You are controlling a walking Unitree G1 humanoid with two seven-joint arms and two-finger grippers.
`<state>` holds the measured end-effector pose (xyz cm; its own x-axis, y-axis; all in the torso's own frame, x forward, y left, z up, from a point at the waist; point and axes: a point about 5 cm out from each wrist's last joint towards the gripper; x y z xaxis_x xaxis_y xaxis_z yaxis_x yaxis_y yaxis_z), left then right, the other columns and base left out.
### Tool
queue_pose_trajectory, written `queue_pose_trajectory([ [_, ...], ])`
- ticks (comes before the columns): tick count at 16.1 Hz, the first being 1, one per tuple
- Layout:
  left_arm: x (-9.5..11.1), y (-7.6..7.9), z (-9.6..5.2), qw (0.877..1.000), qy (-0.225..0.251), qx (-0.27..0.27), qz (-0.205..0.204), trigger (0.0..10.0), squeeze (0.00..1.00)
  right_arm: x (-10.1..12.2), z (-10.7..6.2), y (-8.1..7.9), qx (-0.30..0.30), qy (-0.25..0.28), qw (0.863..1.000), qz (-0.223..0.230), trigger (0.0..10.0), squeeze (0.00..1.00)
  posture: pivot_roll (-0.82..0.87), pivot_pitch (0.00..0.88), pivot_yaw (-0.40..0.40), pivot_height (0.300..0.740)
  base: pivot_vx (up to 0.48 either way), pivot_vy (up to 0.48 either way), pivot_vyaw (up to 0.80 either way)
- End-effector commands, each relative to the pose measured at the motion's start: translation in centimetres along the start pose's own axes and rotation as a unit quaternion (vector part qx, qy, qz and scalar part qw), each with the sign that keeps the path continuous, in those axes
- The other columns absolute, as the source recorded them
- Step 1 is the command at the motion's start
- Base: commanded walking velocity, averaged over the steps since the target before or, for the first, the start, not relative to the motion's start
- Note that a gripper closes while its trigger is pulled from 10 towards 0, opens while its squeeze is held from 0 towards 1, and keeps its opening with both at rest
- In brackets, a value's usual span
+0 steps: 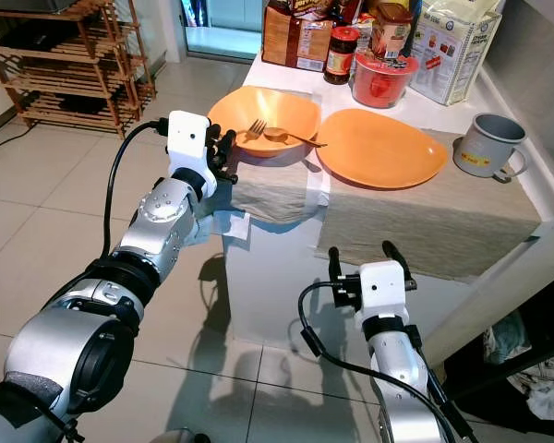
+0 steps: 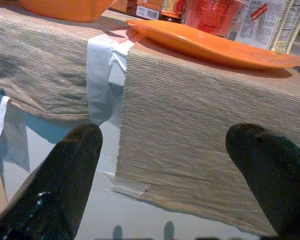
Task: Setting the table
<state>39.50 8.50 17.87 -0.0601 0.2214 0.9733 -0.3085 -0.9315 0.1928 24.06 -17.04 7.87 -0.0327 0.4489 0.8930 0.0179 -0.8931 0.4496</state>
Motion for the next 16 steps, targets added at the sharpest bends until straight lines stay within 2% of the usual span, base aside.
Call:
queue_pose_trajectory([
  [1,1.8,0.8,0.5,0.999,0.043,-0.02,0.01,0.0,0.0,0.2,-0.1,0.0,0.005,0.001,1.0,-0.003,10.0,0.0,-0.04,0.017,-0.009,0.74,0.0,0.0,0.0],
  [5,2.7,1.5,0.6,0.997,0.064,-0.044,-0.018,0.0,0.0,0.1,-0.1,-0.1,0.007,-0.001,1.0,-0.004,10.0,0.0,-0.03,0.021,-0.011,0.74,0.0,0.0,0.0],
  [8,3.0,1.7,0.7,0.996,0.072,-0.049,-0.019,0.0,0.0,0.1,-0.1,-0.1,0.007,-0.001,1.0,-0.004,10.0,0.0,-0.03,0.019,-0.012,0.74,0.0,0.0,0.0],
  [10,4.0,1.7,0.5,0.993,0.099,-0.057,-0.021,0.0,0.0,0.0,0.1,-0.2,0.007,-0.002,1.0,-0.004,10.0,0.0,-0.02,0.016,-0.013,0.74,0.0,0.0,0.0],
  [16,6.0,0.2,0.1,0.99,0.139,-0.034,-0.01,0.0,0.0,-0.1,0.4,-0.3,0.009,-0.002,1.0,-0.004,10.0,0.0,-0.01,0.01,-0.017,0.74,0.0,0.0,0.0],
])
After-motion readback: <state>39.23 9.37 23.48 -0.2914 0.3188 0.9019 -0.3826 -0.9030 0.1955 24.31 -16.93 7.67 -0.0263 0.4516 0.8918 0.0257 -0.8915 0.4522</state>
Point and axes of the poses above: a point about 5 cm out from each wrist's last joint towards the gripper, its own z axis pointing out of the wrist towards the gripper, its own x axis along the axis of the wrist's last joint, y = z × x, and after that the axes turned 15 degrees about -z, right-handed
